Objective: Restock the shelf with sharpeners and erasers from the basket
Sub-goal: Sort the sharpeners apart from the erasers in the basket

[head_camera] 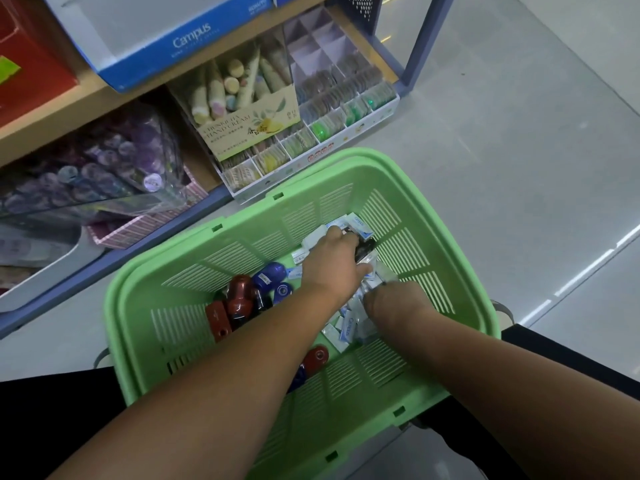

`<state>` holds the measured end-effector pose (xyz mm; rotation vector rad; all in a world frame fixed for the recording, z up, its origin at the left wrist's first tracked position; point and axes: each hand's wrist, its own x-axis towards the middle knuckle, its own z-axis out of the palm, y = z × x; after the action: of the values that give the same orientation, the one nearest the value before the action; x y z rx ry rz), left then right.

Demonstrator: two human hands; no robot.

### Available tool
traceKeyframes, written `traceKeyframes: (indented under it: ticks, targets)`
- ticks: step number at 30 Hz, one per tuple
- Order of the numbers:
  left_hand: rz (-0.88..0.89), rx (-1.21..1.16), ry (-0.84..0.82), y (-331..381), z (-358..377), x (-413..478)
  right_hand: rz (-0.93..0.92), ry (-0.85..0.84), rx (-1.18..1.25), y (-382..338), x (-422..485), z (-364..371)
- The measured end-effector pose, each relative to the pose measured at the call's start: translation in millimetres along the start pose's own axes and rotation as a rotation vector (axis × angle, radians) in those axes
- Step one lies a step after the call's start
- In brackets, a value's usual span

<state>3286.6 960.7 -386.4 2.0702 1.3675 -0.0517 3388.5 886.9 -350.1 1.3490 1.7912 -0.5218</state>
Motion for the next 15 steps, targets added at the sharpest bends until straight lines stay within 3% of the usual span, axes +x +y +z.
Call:
traceKeyframes:
  ticks: [9, 15]
  targets:
    - [-0.089, -0.369, -0.007, -16, -4, -14, -0.088, 0.022, -0.21, 5, 1, -1]
    - [-0.118, -0.405, 0.071, -47, -31, -37, -0.049, 0.052, -0.227, 5, -14, -19]
